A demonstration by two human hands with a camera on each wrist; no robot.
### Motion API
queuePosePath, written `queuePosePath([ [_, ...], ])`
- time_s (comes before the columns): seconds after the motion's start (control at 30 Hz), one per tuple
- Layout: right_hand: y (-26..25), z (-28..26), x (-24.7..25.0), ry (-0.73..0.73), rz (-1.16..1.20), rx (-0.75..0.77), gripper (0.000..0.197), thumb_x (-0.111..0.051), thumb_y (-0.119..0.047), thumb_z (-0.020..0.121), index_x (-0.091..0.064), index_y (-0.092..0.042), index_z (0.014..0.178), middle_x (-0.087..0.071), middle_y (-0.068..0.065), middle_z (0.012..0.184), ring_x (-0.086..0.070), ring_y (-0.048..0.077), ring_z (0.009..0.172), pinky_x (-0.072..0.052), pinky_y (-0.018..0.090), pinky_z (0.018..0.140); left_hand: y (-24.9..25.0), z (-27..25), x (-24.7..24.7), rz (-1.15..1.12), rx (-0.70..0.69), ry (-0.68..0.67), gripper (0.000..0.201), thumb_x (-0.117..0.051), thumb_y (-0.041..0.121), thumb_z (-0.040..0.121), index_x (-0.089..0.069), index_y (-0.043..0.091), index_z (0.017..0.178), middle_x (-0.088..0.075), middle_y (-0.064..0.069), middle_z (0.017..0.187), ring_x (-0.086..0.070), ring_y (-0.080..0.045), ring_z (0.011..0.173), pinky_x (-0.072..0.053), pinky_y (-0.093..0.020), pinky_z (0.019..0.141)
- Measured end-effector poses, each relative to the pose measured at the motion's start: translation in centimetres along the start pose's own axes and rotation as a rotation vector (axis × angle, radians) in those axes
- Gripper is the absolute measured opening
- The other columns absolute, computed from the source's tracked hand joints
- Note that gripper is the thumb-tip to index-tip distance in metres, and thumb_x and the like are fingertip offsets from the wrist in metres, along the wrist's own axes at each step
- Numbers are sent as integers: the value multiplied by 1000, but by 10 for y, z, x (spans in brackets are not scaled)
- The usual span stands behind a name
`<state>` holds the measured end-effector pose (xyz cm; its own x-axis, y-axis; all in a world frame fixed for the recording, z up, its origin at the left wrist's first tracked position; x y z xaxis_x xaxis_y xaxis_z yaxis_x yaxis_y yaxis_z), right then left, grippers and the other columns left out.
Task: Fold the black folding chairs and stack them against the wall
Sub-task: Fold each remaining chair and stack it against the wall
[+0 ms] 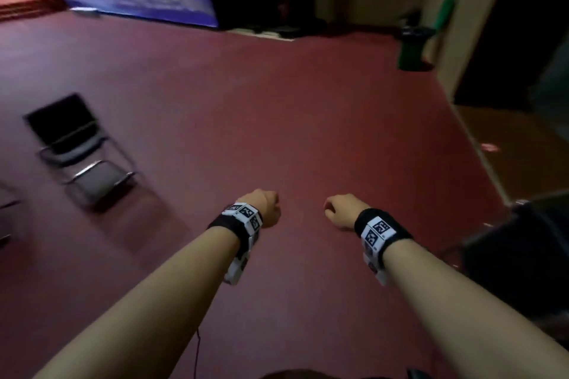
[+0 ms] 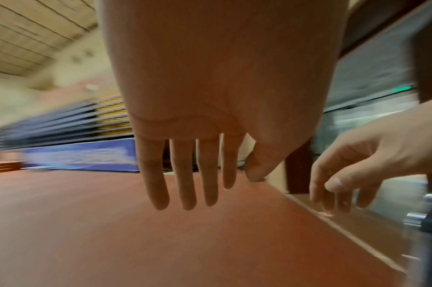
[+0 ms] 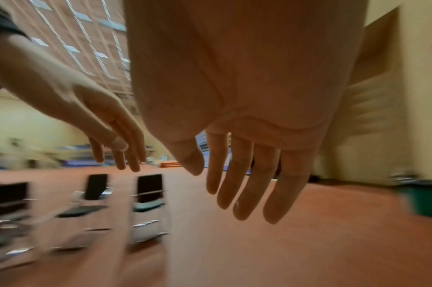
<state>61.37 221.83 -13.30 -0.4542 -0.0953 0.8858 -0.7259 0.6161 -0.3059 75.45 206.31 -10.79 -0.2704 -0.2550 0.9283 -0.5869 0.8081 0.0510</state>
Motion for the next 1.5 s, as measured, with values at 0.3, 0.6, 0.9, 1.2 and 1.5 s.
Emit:
queuePosePath([
  [0.3, -303, 99, -69, -181, -192, 442, 33, -46, -26, 95, -72, -19, 114, -72, 9, 115, -66, 30, 101, -55, 40, 92, -302, -105, -17, -188, 473, 61, 44, -48, 38, 94, -58, 16, 131, -62, -14, 130, -62, -37, 114, -52, -43, 97],
  [0.6, -455, 195, -109, -308, -323, 651, 34, -47, -25, 97, -70, -18, 121, -71, 7, 120, -66, 28, 107, -53, 37, 95, -455, -129, -51, -245, 751, -36, 44, -45, 39, 97, -52, 19, 135, -59, -12, 132, -63, -36, 109, -54, -41, 90],
  [0.9, -584, 371, -76, -324, -370, 764, 36, -47, -25, 98, -65, -19, 128, -68, 8, 126, -63, 28, 114, -50, 34, 98, -599, -53, 3, -304, 899, 12, 43, -45, 39, 96, -53, 20, 134, -60, -13, 131, -63, -36, 110, -54, -43, 93],
  [1.2, -697, 488, -75, -356, -440, 848, 35, -48, -25, 99, -66, -18, 128, -68, 7, 128, -62, 27, 117, -48, 32, 98, -727, -12, 35, -320, 1015, 26, 42, -44, 38, 97, -53, 21, 134, -62, -13, 129, -64, -36, 109, -54, -41, 91],
  [1.5, -817, 577, -102, -371, -455, 842, 34, -48, -27, 99, -66, -19, 128, -68, 6, 128, -63, 26, 116, -48, 31, 97, -887, 17, 26, -310, 1033, -93, 39, -45, 38, 96, -54, 18, 129, -63, -11, 125, -65, -34, 104, -55, -42, 88],
])
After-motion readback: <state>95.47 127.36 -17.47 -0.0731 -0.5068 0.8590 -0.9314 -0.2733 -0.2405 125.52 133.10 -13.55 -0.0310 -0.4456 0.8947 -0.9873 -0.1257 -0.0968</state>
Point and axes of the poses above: each hand's wrist, its own z-axis towards the middle knuckle, its own x-axis out of the back of the hand, y = z × x, the point moved 5 cm from there along z, towards the middle knuckle
